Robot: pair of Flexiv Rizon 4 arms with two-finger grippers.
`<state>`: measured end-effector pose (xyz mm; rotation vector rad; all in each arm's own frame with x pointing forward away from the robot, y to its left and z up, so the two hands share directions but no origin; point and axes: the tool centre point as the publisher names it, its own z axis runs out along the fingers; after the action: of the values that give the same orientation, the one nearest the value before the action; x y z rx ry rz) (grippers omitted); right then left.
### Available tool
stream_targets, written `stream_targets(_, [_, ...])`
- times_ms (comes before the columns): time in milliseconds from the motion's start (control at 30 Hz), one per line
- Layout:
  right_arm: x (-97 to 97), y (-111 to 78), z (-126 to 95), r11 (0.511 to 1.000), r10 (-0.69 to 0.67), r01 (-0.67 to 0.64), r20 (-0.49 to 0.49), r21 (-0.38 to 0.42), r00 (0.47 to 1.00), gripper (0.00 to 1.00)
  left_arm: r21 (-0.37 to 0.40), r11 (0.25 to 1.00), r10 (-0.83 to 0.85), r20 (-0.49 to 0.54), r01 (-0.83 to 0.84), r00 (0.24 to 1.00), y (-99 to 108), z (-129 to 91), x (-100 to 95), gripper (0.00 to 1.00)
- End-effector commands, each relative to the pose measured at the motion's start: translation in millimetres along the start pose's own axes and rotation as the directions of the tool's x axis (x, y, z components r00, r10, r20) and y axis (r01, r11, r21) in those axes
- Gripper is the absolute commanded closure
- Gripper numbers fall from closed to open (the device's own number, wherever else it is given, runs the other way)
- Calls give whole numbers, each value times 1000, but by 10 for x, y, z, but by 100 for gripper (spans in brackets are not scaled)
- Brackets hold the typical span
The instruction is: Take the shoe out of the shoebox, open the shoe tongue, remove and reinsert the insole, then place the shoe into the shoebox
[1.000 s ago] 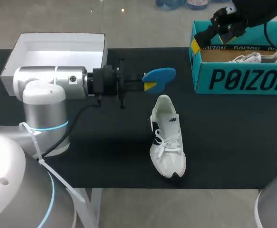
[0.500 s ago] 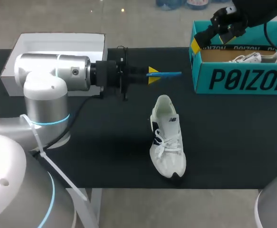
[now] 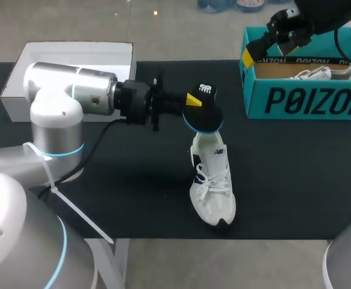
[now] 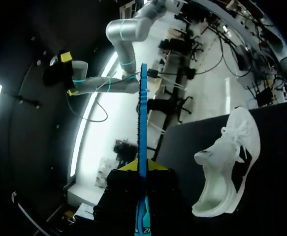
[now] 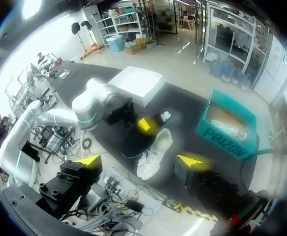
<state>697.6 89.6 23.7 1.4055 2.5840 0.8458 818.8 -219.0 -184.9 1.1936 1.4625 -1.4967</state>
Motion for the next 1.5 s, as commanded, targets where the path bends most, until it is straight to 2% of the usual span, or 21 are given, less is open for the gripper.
stream_targets(33, [12, 37, 5, 1000, 2, -2, 1, 7, 1000, 0, 13, 1000, 5, 3, -5, 1000, 53, 14, 22, 100])
stream_targets(700, [12, 37, 5, 1000, 2, -2, 1, 7, 1000, 0, 13, 1000, 5, 3, -5, 1000, 53, 14, 22, 100])
stream_targets(733, [12, 37, 5, 1000, 2, -2, 1, 7, 1000, 0, 24, 989, 149, -20, -149, 989, 98, 22, -78, 100])
stream_targets(800, [12, 37, 5, 1000, 2, -2, 1, 7, 1000, 0, 9, 962, 274, 15, -274, 962, 123, 52, -190, 100])
stream_targets(867, [12, 37, 5, 1000, 2, -2, 1, 7, 1000, 0, -61, 903, 421, -66, -425, 905, 155, 4, -250, 100])
stream_targets(900, [12, 37, 5, 1000, 2, -2, 1, 7, 1000, 0, -50, 876, 474, -89, -479, 876, 149, -2, -260, 100])
stream_targets(933, [12, 37, 5, 1000, 2, -2, 1, 7, 1000, 0, -11, 801, 594, -125, -599, 795, 133, 21, -286, 100])
stream_targets(1000, [12, 37, 5, 1000, 2, -2, 1, 7, 1000, 0, -35, 704, 706, -70, -709, 704, 93, 46, -325, 100])
stream_targets(1067, [12, 37, 5, 1000, 2, -2, 1, 7, 1000, 0, 10, 638, 766, -109, -770, 633, 69, 59, -325, 100])
stream_targets(1133, [12, 37, 5, 1000, 2, -2, 1, 7, 1000, 0, 22, 564, 822, -114, -825, 558, 60, 66, -327, 100])
stream_targets(1267, [12, 37, 5, 1000, 2, -2, 1, 7, 1000, 0, 29, 519, 849, -137, -854, 511, 57, 65, -326, 100])
stream_targets(1500, [12, 37, 5, 1000, 2, -2, 1, 7, 1000, 0, -40, 487, 864, -126, -873, 488, 95, 0, -287, 100])
